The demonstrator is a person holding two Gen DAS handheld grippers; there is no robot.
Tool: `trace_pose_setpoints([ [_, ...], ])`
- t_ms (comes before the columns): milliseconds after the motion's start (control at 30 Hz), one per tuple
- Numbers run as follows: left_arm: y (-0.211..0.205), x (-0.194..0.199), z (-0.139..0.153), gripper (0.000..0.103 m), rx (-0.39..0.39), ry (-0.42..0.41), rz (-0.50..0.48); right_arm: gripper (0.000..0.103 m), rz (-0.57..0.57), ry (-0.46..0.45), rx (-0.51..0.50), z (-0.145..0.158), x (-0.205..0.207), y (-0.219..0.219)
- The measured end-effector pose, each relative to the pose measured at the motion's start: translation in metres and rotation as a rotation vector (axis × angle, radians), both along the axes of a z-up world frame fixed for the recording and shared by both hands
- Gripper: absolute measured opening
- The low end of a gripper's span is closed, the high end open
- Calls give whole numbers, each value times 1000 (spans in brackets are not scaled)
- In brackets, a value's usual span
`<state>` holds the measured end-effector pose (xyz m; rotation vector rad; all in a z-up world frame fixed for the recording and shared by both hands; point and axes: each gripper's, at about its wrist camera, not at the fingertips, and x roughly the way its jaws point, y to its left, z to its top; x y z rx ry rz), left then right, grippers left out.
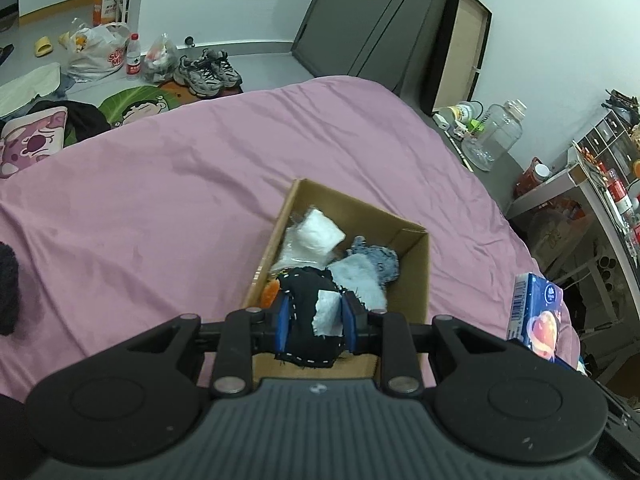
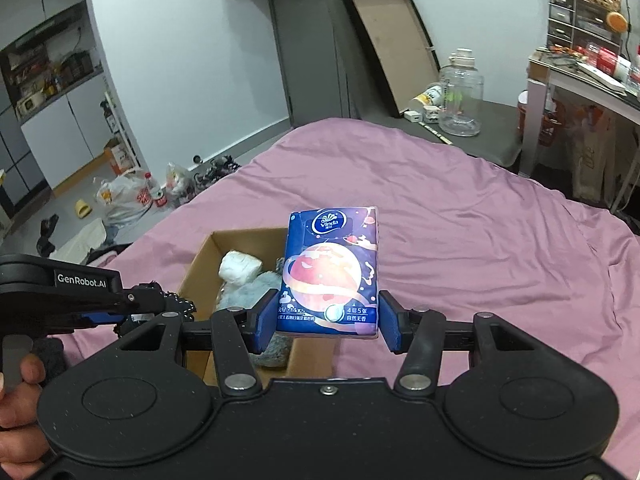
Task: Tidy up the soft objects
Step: 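Carry the tissue pack with the right tool while the left tool carries the black plush to the box, then open the left tool over the box while the right tool releases the tissue pack inside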
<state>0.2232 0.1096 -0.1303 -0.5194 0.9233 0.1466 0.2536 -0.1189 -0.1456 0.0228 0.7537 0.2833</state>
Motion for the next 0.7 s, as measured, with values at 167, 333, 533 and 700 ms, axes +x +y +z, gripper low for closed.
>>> trace_pose_setpoints([
  [167, 12, -1, -10, 27, -19, 16, -1, 51, 30, 15, -8, -4, 1, 19],
  [333, 20, 3, -21, 27, -45, 39, 2, 51, 52, 31, -20, -10, 2, 35],
  [533, 24, 7, -28, 29, -81, 48, 7, 51, 65, 47, -15, -14, 5, 45],
  [700, 28, 10, -31, 39, -98, 62, -4, 51, 80, 66, -2, -20, 7, 54],
])
